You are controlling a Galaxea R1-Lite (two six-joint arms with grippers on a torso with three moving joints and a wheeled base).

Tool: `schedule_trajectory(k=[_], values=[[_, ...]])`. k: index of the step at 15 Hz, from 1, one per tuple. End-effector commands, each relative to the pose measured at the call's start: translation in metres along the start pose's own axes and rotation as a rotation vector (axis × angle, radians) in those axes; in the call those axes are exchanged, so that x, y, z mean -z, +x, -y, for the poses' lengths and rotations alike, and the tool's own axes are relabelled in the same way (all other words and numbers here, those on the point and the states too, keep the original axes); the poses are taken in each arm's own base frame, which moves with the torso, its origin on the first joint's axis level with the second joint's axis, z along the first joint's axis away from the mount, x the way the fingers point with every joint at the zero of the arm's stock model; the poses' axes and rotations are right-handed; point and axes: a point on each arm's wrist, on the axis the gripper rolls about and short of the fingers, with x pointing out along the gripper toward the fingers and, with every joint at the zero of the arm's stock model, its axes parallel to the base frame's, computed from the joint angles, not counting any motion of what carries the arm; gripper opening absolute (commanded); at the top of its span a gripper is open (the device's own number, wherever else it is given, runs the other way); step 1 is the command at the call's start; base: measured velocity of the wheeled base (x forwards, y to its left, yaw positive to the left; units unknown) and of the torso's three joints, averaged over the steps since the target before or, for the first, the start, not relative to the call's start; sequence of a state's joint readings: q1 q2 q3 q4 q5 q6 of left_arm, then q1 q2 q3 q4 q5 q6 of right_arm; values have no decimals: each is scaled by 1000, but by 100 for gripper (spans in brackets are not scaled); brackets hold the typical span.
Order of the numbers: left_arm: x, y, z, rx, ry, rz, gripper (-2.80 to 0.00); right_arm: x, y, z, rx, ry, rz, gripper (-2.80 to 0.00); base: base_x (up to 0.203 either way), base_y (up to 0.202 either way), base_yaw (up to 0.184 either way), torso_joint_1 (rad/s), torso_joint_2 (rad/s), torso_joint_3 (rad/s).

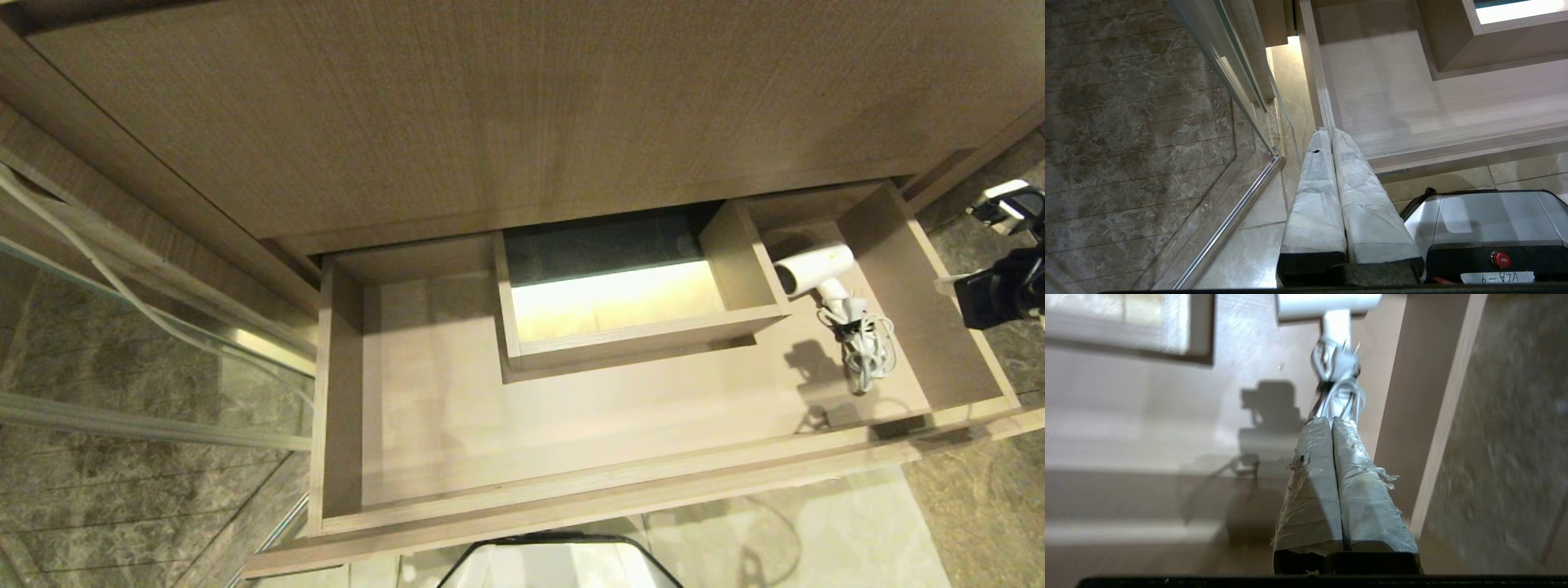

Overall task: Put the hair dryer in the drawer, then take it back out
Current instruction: Close the drawer

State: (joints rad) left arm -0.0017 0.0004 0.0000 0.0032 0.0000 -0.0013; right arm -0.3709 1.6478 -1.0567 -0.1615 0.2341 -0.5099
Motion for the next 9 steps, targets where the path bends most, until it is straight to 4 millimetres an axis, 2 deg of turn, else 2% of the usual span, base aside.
schedule_trajectory(k=[1,3,6,9], values=[[0,0,0,0,0,-1,-280,2,-50,-16,11,-9,-13,-280,0,0,0,0,0,0],[0,0,0,0,0,-1,-280,31,-65,-33,25,11,-202,-280,0,0,0,0,0,0],[0,0,0,0,0,-1,-280,65,-76,-52,-30,39,-406,-280,0,0,0,0,0,0],[0,0,0,0,0,-1,-280,90,-69,-64,-85,58,-500,-280,0,0,0,0,0,0]])
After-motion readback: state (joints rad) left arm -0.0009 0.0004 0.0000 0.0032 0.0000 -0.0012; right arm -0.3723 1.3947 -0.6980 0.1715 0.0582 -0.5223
